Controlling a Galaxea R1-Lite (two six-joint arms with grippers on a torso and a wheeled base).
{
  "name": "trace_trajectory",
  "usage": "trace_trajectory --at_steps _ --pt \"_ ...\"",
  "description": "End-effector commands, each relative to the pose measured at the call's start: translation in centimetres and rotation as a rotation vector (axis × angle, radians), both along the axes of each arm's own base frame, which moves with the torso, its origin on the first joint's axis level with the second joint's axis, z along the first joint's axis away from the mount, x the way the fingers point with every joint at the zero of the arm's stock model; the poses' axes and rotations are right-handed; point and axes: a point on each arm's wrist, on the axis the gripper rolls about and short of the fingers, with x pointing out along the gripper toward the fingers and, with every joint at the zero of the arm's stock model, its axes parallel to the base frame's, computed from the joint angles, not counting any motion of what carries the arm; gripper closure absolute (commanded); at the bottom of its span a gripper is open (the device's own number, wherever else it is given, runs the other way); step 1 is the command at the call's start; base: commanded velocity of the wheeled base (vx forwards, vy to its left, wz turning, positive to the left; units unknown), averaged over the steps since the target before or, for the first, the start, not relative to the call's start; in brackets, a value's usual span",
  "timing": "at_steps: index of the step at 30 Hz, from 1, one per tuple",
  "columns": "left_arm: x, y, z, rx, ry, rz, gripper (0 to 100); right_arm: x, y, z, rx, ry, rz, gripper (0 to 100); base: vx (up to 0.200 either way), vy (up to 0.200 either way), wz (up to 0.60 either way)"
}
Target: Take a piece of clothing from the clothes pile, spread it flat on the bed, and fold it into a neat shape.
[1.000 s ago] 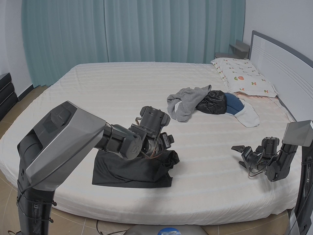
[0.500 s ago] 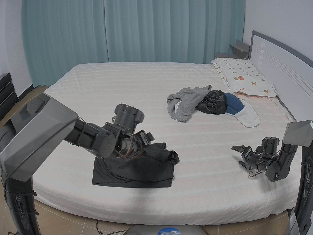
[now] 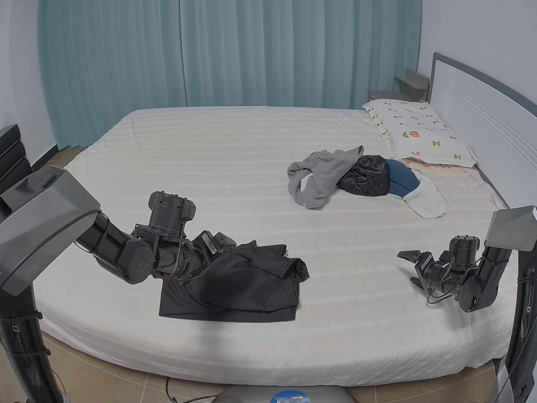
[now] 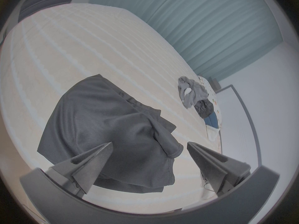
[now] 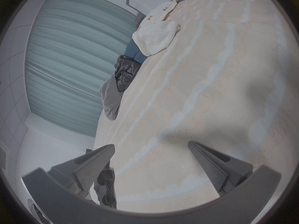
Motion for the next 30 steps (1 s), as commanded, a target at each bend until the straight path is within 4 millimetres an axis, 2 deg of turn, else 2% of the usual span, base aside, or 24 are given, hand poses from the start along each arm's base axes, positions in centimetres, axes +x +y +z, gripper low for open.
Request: trace_trajectory --at_steps 1,3,7,8,15,27,30 --pt "0.1 2.8 -1.2 -0.041 0.04 0.054 0 -0.8 1.8 1.0 0.0 -0.009 0.051 0 0.0 0.2 0.0" --pt "0.3 3.7 -1.9 -0.066 0.056 0.049 0 -1.5 2.9 1.8 -0.001 -0.021 0.086 0 0.0 0.2 0.0" --pt "0.4 4.4 -2.3 -0.076 0.067 0.06 0 -2.4 4.3 2.8 -0.001 -0.04 0.127 0 0.0 0.2 0.0" --pt "0.6 4.8 -2.2 -0.094 0.067 0.083 0 -3.0 5.2 3.4 0.0 -0.044 0.158 0 0.0 0.2 0.0" --pt "0.9 4.7 -3.4 -0.11 0.101 0.068 0 -4.9 8.5 3.6 -0.001 -0.021 0.269 0 0.0 0.2 0.0" --pt "1.5 4.2 -3.9 -0.108 0.099 0.058 0 -3.8 10.4 1.9 -0.009 -0.006 0.324 0 0.0 0.2 0.0" --pt "1.5 4.2 -3.9 -0.107 0.098 0.057 0 -3.7 10.3 1.7 -0.012 -0.002 0.32 0 0.0 0.0 0.0"
